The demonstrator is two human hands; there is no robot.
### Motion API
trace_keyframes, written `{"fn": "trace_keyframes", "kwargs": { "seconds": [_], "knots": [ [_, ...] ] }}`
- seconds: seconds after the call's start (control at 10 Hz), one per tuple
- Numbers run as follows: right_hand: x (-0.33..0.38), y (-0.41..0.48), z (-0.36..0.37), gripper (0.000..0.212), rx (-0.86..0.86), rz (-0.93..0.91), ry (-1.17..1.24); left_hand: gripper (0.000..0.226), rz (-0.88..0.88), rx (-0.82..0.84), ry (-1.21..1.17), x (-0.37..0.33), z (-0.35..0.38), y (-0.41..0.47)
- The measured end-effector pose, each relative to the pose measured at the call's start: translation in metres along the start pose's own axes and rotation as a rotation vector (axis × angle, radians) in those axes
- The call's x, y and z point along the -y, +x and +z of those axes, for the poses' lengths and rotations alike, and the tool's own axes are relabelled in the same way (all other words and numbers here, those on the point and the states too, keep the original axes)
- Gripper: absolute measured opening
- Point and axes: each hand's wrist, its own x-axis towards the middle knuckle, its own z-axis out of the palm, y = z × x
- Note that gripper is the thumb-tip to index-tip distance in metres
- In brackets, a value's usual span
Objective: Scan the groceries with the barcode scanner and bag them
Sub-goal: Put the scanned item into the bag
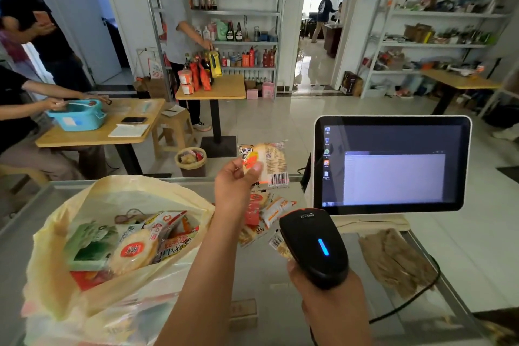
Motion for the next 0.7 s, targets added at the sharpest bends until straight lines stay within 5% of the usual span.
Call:
{"fn": "trace_keyframes", "kwargs": {
  "seconds": [0.4,0.7],
  "knots": [
    [0.005,0.008,0.001,0.019,-0.037,0.053,0.08,0.027,0.043,0.08,-0.009,-0.018,0.002,-0.012],
    [0.039,0.039,0.075,0.021,0.139,-0.018,0.18,0.021,0.447,0.005,0.281,-0.083,-0.116,-0.035]
  ]
}}
